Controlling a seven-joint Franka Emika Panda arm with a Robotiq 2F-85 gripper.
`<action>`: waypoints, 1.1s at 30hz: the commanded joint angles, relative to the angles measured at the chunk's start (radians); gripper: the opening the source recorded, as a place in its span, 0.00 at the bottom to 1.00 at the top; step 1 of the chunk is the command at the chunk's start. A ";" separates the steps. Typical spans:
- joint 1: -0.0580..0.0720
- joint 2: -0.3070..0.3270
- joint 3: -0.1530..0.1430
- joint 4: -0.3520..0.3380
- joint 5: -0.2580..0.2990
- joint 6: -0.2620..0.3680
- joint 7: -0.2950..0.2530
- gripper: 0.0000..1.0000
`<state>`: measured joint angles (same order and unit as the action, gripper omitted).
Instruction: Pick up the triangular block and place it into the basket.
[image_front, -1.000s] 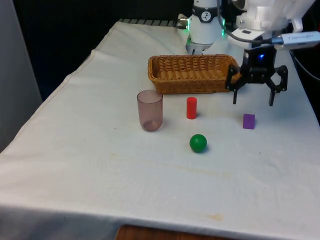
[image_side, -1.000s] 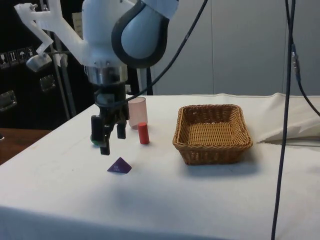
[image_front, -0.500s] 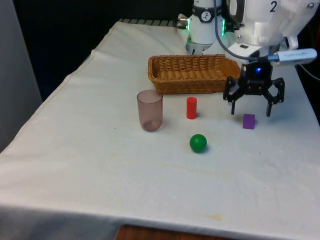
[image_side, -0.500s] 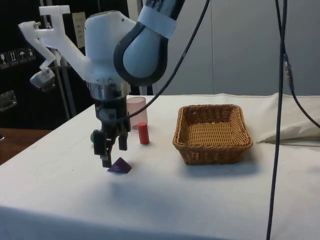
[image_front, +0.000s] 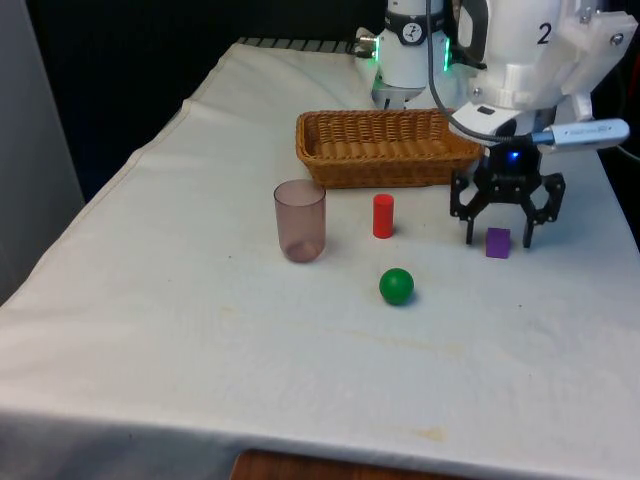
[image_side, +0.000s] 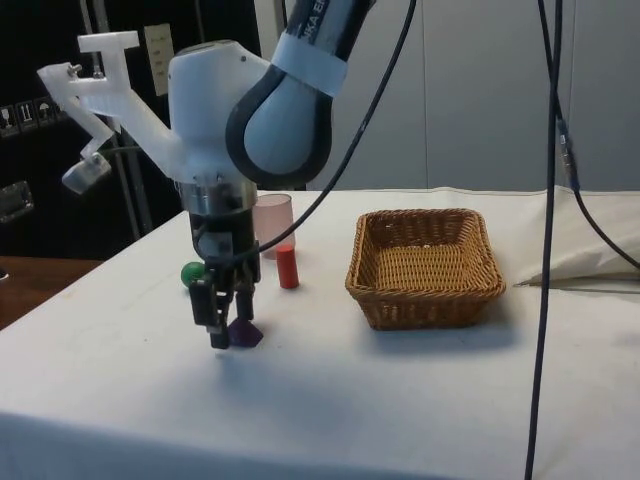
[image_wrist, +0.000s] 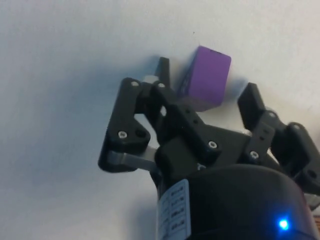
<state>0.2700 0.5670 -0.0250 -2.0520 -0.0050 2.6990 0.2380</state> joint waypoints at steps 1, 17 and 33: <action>-0.006 0.005 0.008 0.002 0.009 0.009 -0.007 0.75; -0.003 -0.019 0.004 -0.001 0.005 -0.011 -0.003 0.34; 0.001 -0.137 -0.002 -0.012 -0.002 -0.113 0.003 0.34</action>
<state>0.2700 0.4340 -0.0260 -2.0590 -0.0050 2.5870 0.2380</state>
